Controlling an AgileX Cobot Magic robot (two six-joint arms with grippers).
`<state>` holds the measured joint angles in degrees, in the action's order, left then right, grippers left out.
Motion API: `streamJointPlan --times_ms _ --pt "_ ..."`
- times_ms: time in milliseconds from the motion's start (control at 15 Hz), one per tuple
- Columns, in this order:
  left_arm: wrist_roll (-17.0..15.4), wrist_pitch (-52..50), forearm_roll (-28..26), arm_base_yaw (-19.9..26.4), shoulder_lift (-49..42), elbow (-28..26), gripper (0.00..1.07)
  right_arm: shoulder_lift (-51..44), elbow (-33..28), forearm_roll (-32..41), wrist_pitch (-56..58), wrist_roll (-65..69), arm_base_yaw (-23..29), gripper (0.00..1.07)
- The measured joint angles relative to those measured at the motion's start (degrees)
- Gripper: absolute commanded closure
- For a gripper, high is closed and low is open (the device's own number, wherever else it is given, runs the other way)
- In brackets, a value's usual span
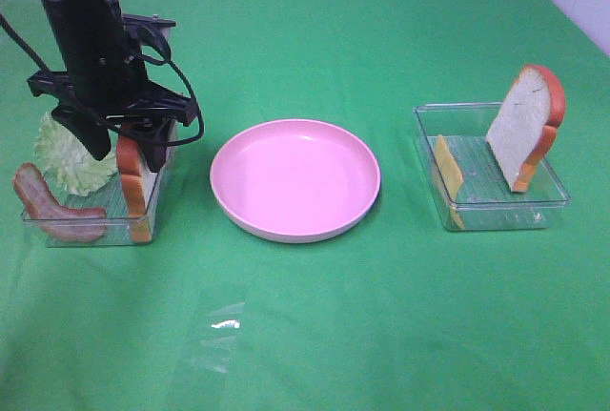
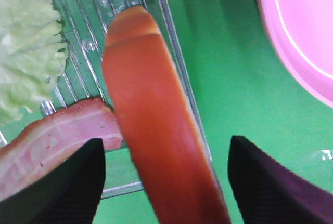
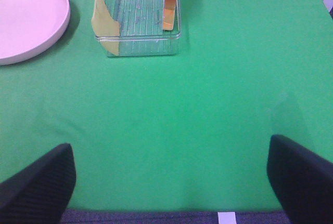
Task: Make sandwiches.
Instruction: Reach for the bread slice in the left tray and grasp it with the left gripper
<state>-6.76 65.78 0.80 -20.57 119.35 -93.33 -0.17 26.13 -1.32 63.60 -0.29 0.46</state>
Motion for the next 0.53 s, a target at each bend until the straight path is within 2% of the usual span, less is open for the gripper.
streamJointPlan --times_ms 200,267,333,467,533 --pt "0.0 -0.1 0.0 0.0 0.0 0.0 0.46 0.0 0.0 0.0 0.0 0.0 0.0 0.12" --pt "0.0 -0.2 0.0 0.0 0.0 0.0 0.52 0.0 0.0 0.0 0.0 0.0 0.0 0.12" --pt "0.0 -0.2 0.0 0.0 0.0 0.0 0.63 0.0 0.0 0.0 0.0 0.0 0.0 0.12" --pt "0.0 -0.1 0.0 0.0 0.0 0.0 1.0 0.0 0.0 0.0 0.0 0.0 0.0 0.12" --pt "0.0 -0.1 -0.1 0.0 0.0 0.0 1.07 0.0 0.0 0.0 0.0 0.0 0.0 0.12"
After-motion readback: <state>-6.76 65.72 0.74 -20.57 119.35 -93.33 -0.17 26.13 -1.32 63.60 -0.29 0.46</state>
